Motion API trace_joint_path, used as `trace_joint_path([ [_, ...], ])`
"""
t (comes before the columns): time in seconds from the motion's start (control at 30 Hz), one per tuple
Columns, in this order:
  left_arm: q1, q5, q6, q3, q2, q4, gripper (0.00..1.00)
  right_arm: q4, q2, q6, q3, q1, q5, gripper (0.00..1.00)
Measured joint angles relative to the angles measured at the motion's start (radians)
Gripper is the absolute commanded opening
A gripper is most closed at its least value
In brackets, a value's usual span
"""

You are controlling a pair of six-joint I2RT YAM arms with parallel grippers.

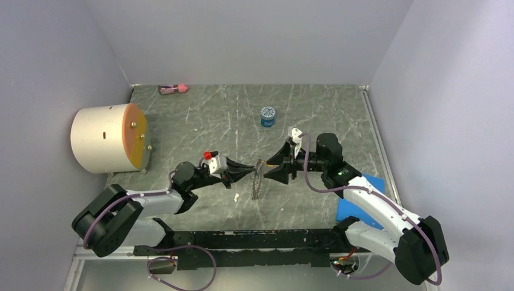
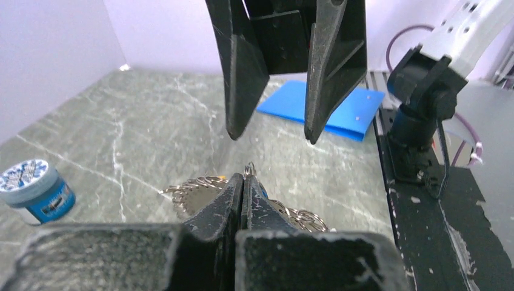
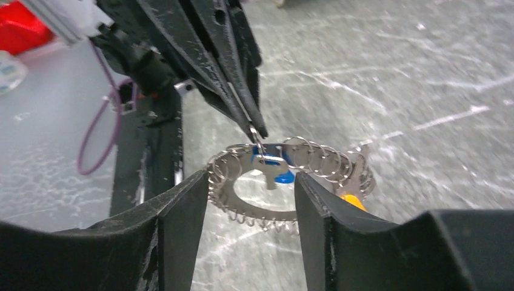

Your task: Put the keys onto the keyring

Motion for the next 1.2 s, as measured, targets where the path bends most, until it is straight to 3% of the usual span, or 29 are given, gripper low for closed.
trace_joint_path([
  [0.1, 0.013, 0.012, -0.046, -0.018, 0.018, 0.121, 0.03, 0.084, 0.016, 0.043, -0.002, -0.001, -0.067, 0.5],
  [0.3, 0.024, 0.056, -0.09, -0.02, 0.046, 0.209, 0.03, 0.189, 0.062, 0.103, -0.002, -0.002, -0.148, 0.41],
  [1.03, 0.026, 0.098, -0.125, -0.019, 0.047, 0.24, 0.03, 0.291, 0.16, 0.185, 0.006, -0.002, -0.233, 0.0],
  [1.2, 0.026, 0.098, -0.125, -0.019, 0.059, 0.245, 0.02, 0.278, 0.162, 0.177, 0.007, -0.002, -0.244, 0.0],
])
